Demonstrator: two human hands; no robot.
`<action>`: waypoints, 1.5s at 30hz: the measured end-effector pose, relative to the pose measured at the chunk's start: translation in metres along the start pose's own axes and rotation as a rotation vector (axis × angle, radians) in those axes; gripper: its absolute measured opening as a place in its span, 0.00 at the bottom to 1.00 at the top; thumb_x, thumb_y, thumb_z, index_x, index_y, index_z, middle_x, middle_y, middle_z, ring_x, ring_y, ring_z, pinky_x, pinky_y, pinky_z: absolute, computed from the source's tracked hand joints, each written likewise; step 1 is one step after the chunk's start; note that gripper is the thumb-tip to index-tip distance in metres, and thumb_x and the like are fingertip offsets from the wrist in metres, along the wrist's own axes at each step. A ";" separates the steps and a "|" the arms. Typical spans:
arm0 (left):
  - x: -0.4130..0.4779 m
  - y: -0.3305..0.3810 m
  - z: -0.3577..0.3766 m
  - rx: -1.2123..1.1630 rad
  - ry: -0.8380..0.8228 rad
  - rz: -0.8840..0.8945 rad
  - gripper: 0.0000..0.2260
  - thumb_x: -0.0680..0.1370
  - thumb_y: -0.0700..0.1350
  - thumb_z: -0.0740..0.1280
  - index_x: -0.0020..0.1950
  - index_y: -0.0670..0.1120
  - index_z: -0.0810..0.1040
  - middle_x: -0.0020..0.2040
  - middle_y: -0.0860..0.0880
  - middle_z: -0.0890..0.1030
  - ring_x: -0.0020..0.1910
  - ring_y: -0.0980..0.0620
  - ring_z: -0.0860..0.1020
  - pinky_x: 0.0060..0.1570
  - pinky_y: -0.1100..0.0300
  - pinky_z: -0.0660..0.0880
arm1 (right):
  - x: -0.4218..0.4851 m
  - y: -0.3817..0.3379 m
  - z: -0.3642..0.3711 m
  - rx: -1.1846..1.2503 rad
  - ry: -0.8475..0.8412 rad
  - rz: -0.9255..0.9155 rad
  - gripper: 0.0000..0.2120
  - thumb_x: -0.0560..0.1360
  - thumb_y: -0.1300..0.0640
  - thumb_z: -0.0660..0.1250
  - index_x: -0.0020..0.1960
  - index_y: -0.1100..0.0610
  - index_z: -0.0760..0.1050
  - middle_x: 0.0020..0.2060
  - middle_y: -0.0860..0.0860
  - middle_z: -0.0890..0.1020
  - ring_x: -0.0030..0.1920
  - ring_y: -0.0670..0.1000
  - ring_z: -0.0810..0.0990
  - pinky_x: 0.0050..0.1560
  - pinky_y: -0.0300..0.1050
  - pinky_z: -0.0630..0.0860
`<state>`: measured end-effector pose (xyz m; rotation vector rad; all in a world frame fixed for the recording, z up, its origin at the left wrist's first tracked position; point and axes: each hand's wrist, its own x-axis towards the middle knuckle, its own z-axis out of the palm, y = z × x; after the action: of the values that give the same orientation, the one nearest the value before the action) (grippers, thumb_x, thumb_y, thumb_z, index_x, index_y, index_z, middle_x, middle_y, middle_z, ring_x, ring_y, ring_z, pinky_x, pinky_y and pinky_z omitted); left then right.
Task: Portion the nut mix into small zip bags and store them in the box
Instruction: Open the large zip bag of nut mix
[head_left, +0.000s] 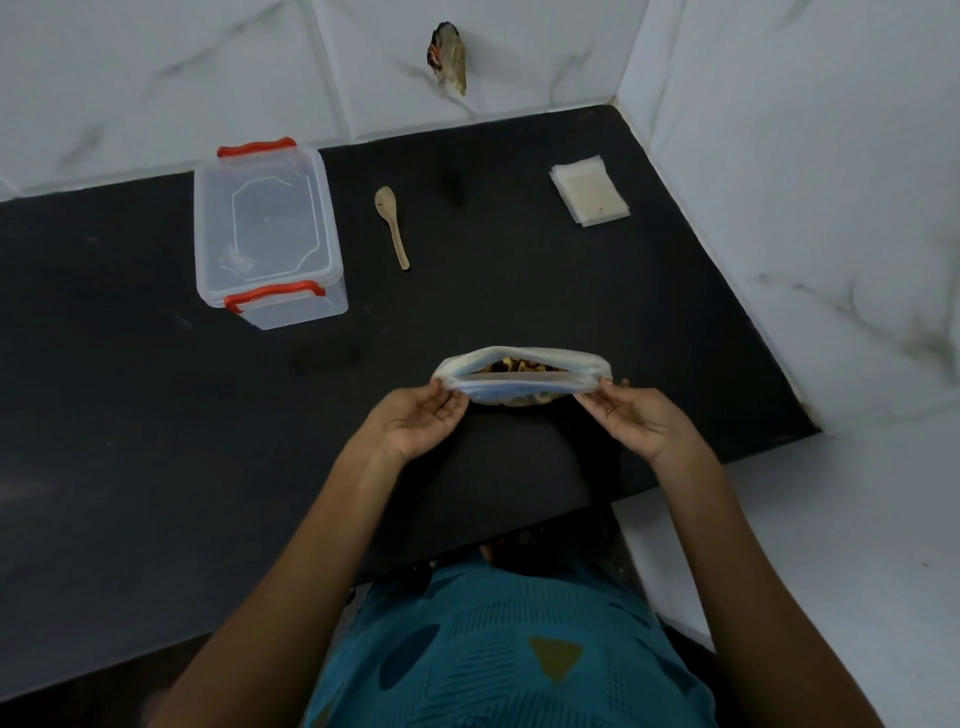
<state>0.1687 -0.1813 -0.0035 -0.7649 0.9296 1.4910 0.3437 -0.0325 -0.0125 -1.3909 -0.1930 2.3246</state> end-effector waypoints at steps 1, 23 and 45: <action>0.000 0.001 0.001 0.001 0.006 0.004 0.09 0.80 0.37 0.57 0.56 0.36 0.74 0.45 0.40 0.76 0.63 0.49 0.73 0.57 0.53 0.70 | -0.001 0.000 0.001 0.009 0.007 -0.005 0.09 0.77 0.73 0.52 0.49 0.60 0.64 0.62 0.65 0.71 0.66 0.61 0.70 0.64 0.59 0.63; 0.002 -0.028 0.010 0.611 0.249 0.587 0.05 0.76 0.39 0.66 0.50 0.41 0.78 0.45 0.49 0.76 0.46 0.53 0.78 0.44 0.60 0.79 | -0.003 0.014 0.014 -0.677 0.194 -0.196 0.04 0.74 0.65 0.66 0.46 0.61 0.71 0.42 0.55 0.77 0.41 0.48 0.78 0.40 0.41 0.79; 0.005 -0.023 0.005 -0.073 -0.043 0.195 0.08 0.76 0.31 0.57 0.47 0.42 0.72 0.49 0.43 0.73 0.44 0.51 0.74 0.53 0.53 0.75 | -0.008 0.017 0.009 -0.286 0.072 -0.053 0.19 0.74 0.73 0.52 0.64 0.66 0.66 0.47 0.61 0.76 0.47 0.56 0.78 0.46 0.53 0.77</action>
<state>0.1909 -0.1738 -0.0089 -0.7080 0.9428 1.7135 0.3341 -0.0498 -0.0072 -1.5789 -0.5522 2.2649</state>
